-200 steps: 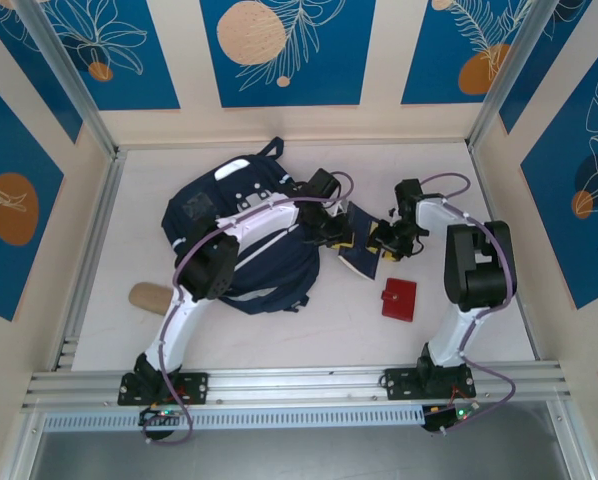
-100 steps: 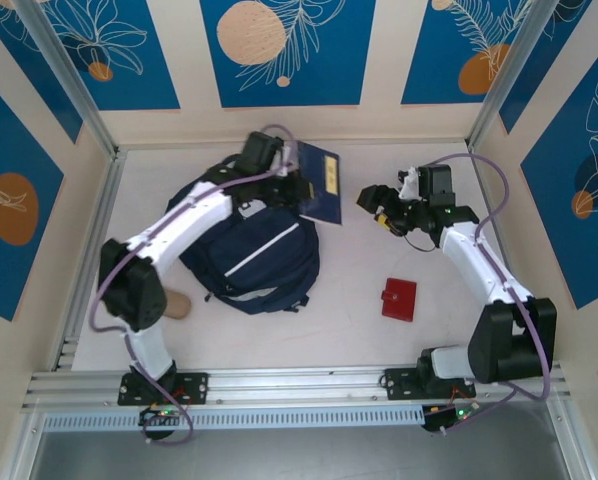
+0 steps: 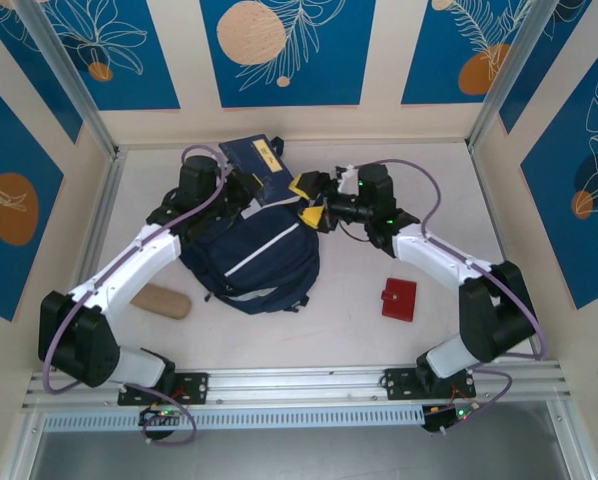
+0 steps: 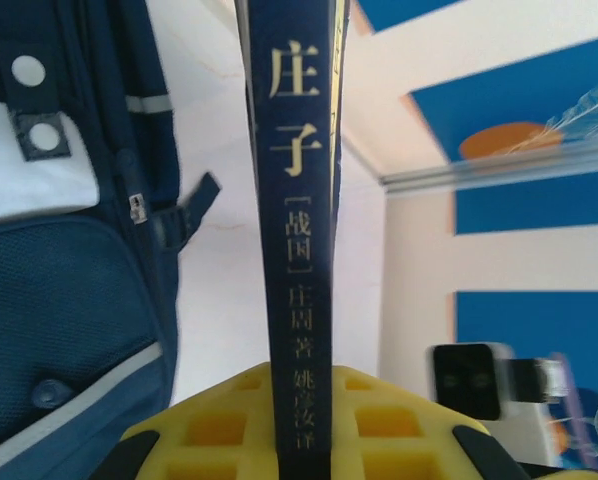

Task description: Pack the student bag

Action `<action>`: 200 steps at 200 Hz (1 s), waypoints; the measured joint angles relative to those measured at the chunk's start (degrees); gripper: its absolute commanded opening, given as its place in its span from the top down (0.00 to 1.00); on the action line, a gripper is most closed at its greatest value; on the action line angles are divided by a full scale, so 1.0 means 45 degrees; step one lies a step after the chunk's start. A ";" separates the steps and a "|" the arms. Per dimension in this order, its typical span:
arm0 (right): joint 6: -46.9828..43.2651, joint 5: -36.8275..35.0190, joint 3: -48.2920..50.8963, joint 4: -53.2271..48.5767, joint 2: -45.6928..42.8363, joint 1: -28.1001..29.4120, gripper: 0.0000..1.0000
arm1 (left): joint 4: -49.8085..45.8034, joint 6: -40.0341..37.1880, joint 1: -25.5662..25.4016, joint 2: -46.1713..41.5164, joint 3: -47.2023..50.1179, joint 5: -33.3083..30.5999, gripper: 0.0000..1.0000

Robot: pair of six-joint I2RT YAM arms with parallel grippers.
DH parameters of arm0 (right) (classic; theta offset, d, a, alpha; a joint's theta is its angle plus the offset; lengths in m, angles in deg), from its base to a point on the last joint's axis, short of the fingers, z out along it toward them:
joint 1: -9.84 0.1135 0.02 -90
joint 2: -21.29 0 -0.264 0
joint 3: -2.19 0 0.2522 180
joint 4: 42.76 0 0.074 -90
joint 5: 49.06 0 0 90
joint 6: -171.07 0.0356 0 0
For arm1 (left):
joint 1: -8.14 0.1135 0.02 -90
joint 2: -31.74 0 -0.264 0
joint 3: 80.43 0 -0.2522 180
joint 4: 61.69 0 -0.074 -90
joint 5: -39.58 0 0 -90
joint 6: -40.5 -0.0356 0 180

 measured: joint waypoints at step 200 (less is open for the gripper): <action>0.5314 -0.0466 -0.1705 0.5455 0.2856 0.0194 0.80 | 0.3084 0.2569 0.0019 0.0097 0.0549 -0.0155 0.94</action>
